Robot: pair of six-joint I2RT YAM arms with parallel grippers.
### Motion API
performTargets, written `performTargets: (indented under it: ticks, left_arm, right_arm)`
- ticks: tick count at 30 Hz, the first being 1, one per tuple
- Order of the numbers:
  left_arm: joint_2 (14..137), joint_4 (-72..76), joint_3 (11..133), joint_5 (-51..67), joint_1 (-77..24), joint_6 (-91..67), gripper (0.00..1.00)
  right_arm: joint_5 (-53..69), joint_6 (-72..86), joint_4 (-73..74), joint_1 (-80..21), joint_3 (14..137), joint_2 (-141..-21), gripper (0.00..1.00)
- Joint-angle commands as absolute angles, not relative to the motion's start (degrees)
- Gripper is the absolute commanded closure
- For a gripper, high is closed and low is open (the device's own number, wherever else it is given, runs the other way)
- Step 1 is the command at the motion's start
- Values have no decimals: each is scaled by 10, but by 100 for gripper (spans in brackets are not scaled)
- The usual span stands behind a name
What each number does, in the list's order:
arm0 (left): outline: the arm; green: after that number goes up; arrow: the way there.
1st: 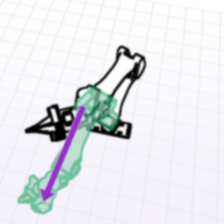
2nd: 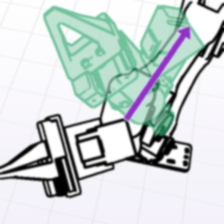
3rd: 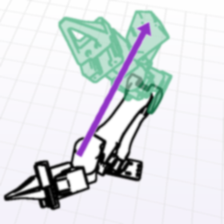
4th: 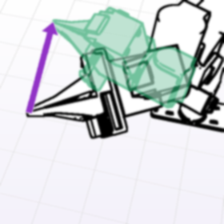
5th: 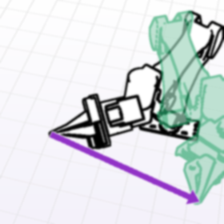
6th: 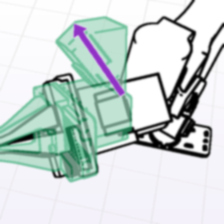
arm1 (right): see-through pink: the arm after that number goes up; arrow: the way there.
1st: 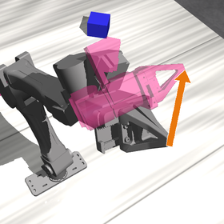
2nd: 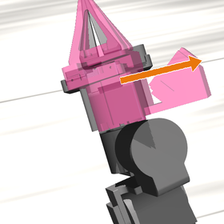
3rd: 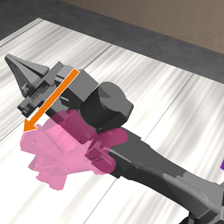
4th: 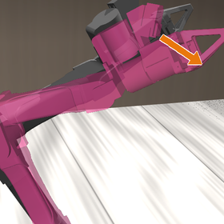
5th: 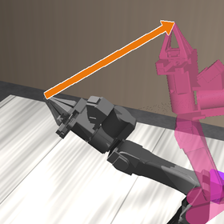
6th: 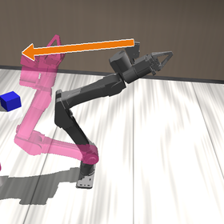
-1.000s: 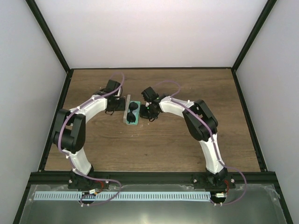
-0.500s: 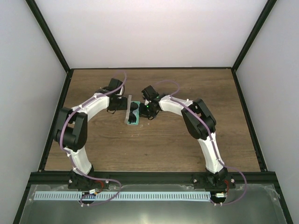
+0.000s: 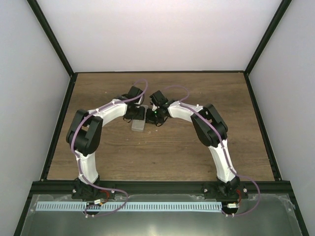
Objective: Organize the sunglasses
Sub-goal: Close the sunglasses case at the center of the board.
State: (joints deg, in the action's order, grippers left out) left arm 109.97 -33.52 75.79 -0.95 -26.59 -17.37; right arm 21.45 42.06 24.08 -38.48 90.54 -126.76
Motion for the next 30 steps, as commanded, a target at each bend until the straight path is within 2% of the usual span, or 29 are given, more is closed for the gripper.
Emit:
performTargets:
  ticks: [1,7,10,11,16,19,22,23,30]
  left_arm:
    - [1103,-343,738,17,-280,-173,45]
    - [1032,-337,747,-4,-271,-174,45]
    - [991,-330,733,-6,-257,-177,44]
    - [979,-327,725,-6,-251,-179,44]
    - [930,-325,682,-1,-194,-197,41]
    - [906,-323,650,1,-153,-208,26]
    - [877,-324,619,-29,-134,-213,5]
    - [870,-324,610,-31,-129,-213,1]
    - [830,-326,568,-33,-116,-213,0]
  right_arm:
    - [190,412,239,-388,876,-1236,99]
    - [140,409,256,-388,849,-1167,98]
    - [107,411,271,-390,856,-1146,86]
    - [92,410,283,-392,865,-1142,81]
    - [1,405,383,-421,982,-1183,29]
    - [-49,412,465,-439,1105,-1252,2]
    - [-72,429,526,-450,1193,-1311,0]
    - [-72,432,537,-454,1204,-1324,0]
    - [-64,430,530,-466,1242,-1373,0]
